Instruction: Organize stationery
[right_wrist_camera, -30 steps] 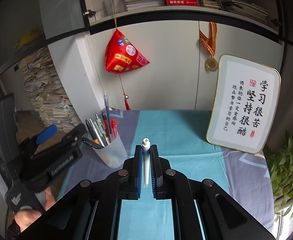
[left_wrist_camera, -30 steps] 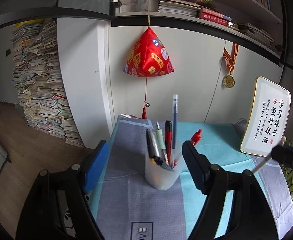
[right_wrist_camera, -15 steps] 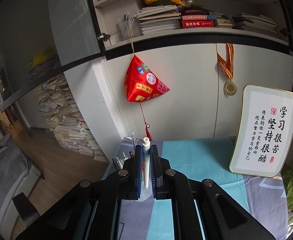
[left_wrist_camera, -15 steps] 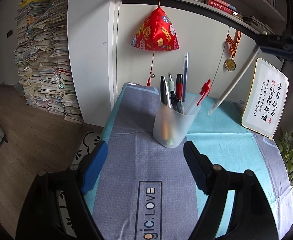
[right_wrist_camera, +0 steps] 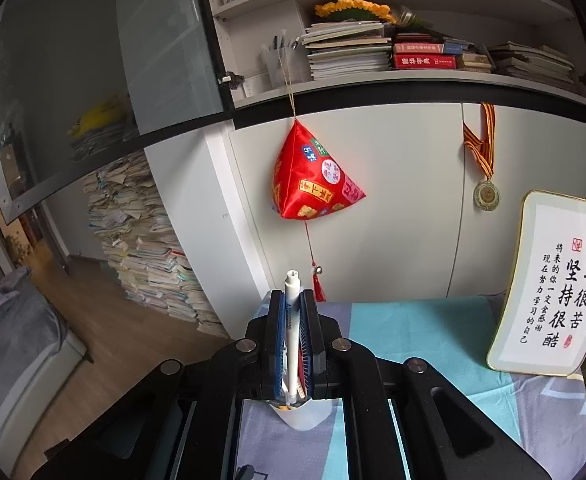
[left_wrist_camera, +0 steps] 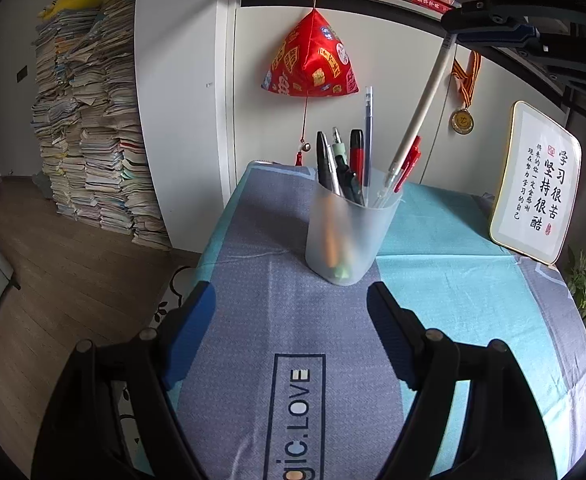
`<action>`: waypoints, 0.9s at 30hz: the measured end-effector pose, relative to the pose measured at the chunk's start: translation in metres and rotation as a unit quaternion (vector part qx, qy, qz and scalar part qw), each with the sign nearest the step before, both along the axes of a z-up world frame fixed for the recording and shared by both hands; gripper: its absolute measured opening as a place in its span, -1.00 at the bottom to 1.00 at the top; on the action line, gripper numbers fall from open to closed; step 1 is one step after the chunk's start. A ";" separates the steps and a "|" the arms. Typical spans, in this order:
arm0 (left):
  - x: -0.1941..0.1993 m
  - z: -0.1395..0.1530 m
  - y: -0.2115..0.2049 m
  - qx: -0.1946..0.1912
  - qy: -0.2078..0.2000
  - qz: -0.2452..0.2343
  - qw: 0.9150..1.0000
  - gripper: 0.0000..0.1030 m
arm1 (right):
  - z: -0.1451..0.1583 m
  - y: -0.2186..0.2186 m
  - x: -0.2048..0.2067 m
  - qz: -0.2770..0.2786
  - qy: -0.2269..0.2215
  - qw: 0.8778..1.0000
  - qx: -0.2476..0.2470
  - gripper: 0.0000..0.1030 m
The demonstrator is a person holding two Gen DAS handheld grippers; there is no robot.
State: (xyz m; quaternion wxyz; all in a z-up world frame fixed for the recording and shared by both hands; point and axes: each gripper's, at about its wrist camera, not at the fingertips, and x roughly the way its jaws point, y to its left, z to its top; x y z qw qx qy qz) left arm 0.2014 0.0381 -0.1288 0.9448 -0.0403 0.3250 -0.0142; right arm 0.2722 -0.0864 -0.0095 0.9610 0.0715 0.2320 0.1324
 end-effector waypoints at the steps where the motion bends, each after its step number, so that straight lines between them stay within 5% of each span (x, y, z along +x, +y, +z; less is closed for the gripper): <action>1: 0.001 -0.001 0.001 -0.006 0.003 0.002 1.000 0.50 | -0.003 0.001 0.003 0.002 0.002 1.000 0.000 -0.84; 10: 0.004 -0.005 0.001 -0.013 0.010 0.000 1.000 0.50 | -0.035 0.012 0.020 0.000 0.020 0.999 -0.027 -0.84; 12: 0.005 -0.005 0.000 -0.013 0.013 -0.002 1.000 0.50 | -0.046 0.021 0.022 0.005 0.036 0.998 -0.059 -0.60; 14: 0.005 -0.005 -0.001 -0.012 0.015 -0.002 1.000 0.50 | -0.054 0.025 0.020 0.004 0.037 0.996 -0.076 0.17; 22: -0.003 0.000 0.002 -0.013 0.009 -0.001 1.000 0.50 | -0.057 0.006 0.002 -0.038 0.032 0.996 -0.071 0.63; 27: -0.008 0.005 0.003 -0.014 0.005 0.006 1.000 0.52 | -0.062 -0.013 -0.014 -0.073 0.047 0.992 -0.088 0.66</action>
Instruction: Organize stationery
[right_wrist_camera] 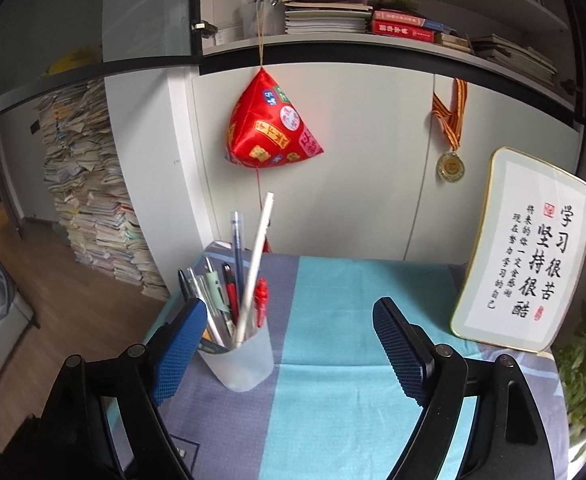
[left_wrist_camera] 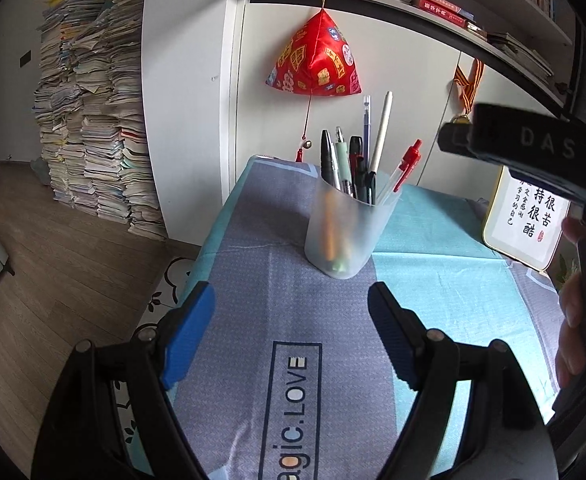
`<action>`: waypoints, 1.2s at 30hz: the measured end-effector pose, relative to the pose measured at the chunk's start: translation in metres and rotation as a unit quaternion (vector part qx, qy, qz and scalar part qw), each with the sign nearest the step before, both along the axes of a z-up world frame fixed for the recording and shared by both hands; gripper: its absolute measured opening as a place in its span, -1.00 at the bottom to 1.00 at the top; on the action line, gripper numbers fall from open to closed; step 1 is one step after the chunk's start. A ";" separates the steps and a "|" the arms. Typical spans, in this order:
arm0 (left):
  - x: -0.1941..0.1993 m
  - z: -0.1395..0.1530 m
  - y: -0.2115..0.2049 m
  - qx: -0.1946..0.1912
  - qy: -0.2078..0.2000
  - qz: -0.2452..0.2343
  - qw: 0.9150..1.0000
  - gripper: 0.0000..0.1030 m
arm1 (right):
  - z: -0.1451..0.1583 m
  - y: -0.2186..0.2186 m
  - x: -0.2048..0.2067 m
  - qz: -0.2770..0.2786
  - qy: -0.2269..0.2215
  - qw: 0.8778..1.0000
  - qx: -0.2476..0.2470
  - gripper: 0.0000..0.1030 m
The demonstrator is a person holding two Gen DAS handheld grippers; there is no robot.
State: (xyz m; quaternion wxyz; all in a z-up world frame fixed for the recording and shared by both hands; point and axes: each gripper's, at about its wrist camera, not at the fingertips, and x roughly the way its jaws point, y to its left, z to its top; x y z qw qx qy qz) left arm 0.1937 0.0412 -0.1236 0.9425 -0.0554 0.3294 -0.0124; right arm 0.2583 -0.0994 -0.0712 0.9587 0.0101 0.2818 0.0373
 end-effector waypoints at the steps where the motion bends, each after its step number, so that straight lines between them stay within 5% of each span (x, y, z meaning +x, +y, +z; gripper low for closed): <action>1: -0.001 0.000 0.000 0.003 0.001 0.002 1.000 0.52 | -0.002 -0.005 -0.003 -0.005 0.005 1.000 0.003 0.66; 18: -0.023 0.006 -0.010 0.000 0.026 -0.004 1.000 0.56 | -0.043 -0.059 -0.084 -0.072 0.073 0.995 -0.009 0.66; 24: -0.035 0.004 -0.028 0.058 0.044 0.016 0.997 0.59 | -0.051 -0.080 -0.115 -0.100 0.095 0.990 -0.022 0.66; 36: -0.085 0.040 -0.061 0.074 0.026 -0.016 0.997 0.59 | -0.010 -0.115 -0.178 -0.145 0.080 0.986 -0.011 0.66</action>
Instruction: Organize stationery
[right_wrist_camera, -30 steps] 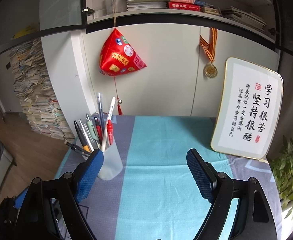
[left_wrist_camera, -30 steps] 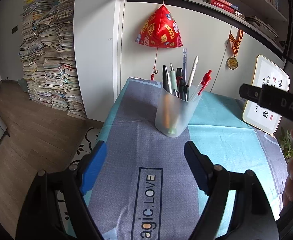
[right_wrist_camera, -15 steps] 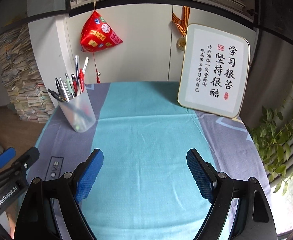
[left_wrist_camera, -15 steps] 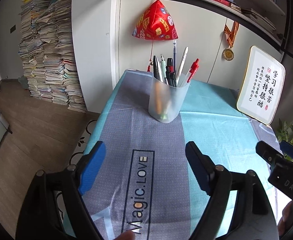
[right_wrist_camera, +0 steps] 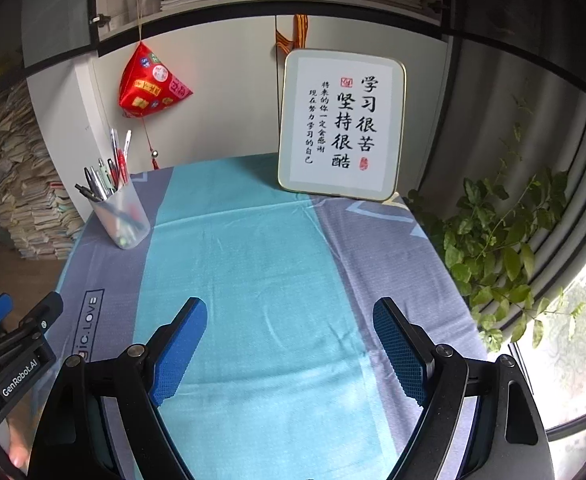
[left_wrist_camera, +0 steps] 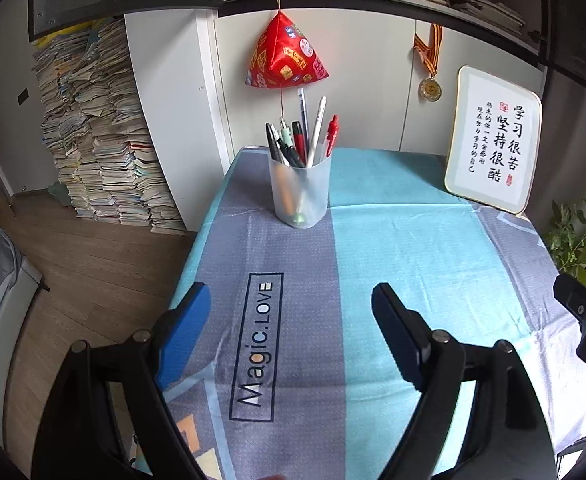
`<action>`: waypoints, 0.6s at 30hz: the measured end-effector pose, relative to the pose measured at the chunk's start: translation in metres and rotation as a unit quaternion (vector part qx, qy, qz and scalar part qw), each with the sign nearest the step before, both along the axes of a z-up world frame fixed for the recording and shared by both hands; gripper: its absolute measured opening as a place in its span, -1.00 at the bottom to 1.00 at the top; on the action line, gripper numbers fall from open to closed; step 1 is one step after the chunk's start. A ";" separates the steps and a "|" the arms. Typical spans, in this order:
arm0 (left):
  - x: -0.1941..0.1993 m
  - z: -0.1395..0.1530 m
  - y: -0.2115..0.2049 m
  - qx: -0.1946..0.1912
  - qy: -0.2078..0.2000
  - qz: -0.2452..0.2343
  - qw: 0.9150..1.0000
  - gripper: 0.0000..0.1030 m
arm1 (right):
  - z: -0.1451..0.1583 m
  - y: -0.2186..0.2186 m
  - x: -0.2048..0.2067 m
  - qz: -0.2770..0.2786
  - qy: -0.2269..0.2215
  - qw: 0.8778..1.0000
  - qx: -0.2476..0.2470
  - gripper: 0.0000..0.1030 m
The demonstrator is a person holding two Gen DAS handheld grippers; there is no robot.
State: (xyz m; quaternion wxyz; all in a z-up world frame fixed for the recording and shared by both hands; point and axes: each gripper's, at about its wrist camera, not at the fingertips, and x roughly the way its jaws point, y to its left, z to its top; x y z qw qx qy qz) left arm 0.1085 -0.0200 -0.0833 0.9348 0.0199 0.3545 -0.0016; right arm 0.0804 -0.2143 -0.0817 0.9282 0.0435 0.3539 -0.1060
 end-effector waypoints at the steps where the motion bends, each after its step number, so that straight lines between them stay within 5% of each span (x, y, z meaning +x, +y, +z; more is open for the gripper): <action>1: -0.005 0.006 -0.001 -0.001 -0.007 -0.001 1.000 0.59 | 0.007 0.000 -0.005 0.001 -0.007 1.000 -0.006 0.66; 12: -0.062 0.054 -0.020 0.018 -0.079 -0.005 0.997 0.63 | 0.056 -0.005 -0.072 0.000 -0.081 0.996 -0.036 0.66; 18: -0.087 0.066 -0.027 0.029 -0.098 -0.007 0.995 0.63 | 0.073 -0.023 -0.103 -0.001 -0.132 0.991 0.028 0.66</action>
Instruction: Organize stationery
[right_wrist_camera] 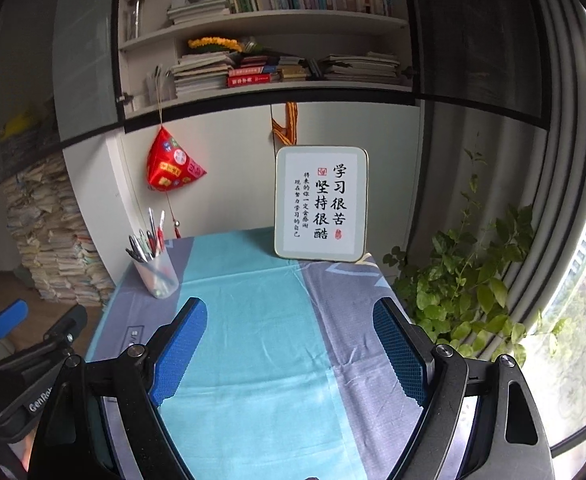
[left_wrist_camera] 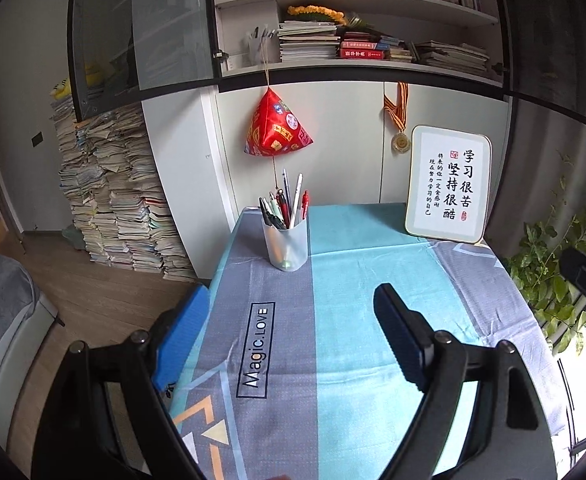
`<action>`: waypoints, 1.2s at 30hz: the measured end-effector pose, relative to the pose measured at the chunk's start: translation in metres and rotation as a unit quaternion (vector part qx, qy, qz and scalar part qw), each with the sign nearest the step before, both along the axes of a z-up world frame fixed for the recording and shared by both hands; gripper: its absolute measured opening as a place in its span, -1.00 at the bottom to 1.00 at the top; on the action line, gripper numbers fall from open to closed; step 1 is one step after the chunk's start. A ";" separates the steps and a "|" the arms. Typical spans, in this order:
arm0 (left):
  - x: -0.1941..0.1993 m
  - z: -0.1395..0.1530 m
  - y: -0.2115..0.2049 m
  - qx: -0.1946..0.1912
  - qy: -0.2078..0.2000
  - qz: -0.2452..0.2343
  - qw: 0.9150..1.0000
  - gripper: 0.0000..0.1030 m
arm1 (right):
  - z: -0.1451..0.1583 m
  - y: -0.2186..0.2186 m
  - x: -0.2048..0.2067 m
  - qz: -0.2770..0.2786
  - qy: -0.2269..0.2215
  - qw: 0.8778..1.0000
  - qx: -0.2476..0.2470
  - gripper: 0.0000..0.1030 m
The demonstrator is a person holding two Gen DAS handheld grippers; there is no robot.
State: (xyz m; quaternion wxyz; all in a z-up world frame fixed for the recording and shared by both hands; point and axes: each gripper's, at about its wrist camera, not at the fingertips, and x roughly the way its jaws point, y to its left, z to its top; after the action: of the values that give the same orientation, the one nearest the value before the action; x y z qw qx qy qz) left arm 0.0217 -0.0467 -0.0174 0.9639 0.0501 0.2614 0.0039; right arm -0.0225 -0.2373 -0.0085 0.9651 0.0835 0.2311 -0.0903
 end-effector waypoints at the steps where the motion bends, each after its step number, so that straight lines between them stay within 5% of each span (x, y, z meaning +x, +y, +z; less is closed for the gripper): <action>1: -0.005 0.001 0.000 0.004 -0.006 0.003 1.000 0.63 | 0.002 -0.002 -0.004 0.001 -0.007 1.000 0.004 0.66; 36: -0.042 0.010 0.005 -0.032 -0.014 -0.004 0.999 0.63 | 0.004 0.023 -0.029 0.016 -0.003 0.998 -0.061 0.68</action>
State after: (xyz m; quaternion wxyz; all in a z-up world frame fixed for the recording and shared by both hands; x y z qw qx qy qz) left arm -0.0201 -0.0419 -0.0079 0.9687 0.0203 0.2472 -0.0077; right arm -0.0510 -0.2145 -0.0042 0.9704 0.0211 0.2239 -0.0884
